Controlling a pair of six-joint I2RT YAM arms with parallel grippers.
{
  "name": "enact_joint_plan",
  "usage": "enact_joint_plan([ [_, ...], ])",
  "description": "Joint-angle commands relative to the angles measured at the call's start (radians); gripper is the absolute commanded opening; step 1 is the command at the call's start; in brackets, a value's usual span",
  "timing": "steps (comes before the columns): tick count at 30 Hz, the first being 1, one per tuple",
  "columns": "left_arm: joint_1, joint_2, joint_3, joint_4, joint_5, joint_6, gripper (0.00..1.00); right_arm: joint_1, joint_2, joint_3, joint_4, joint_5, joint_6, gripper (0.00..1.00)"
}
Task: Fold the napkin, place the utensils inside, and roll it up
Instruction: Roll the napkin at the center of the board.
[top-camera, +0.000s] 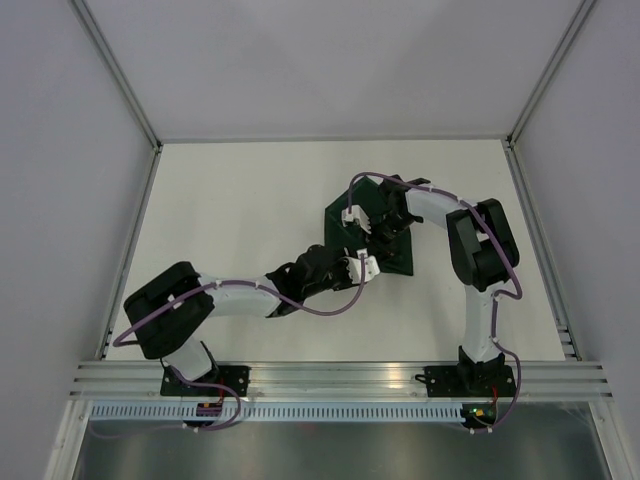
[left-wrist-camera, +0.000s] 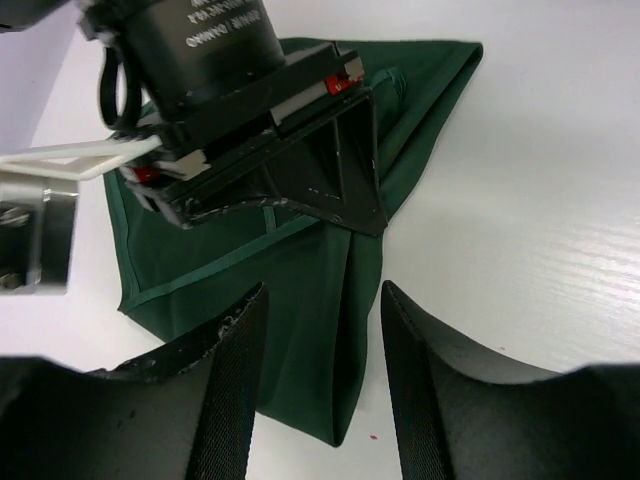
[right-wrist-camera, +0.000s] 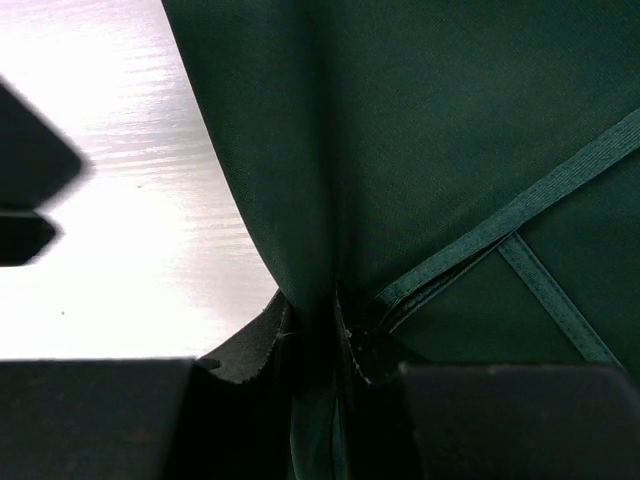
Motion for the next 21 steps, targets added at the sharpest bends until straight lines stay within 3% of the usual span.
enact_joint_plan([
  [1, -0.002, 0.062, 0.073, -0.025, 0.038, 0.114, 0.55, -0.004, 0.114, -0.053, -0.086, 0.139, -0.048, 0.09],
  [21, -0.002, 0.246, 0.243, -0.222, 0.135, 0.191, 0.56, -0.008, 0.155, -0.006, -0.115, 0.144, -0.041, 0.08],
])
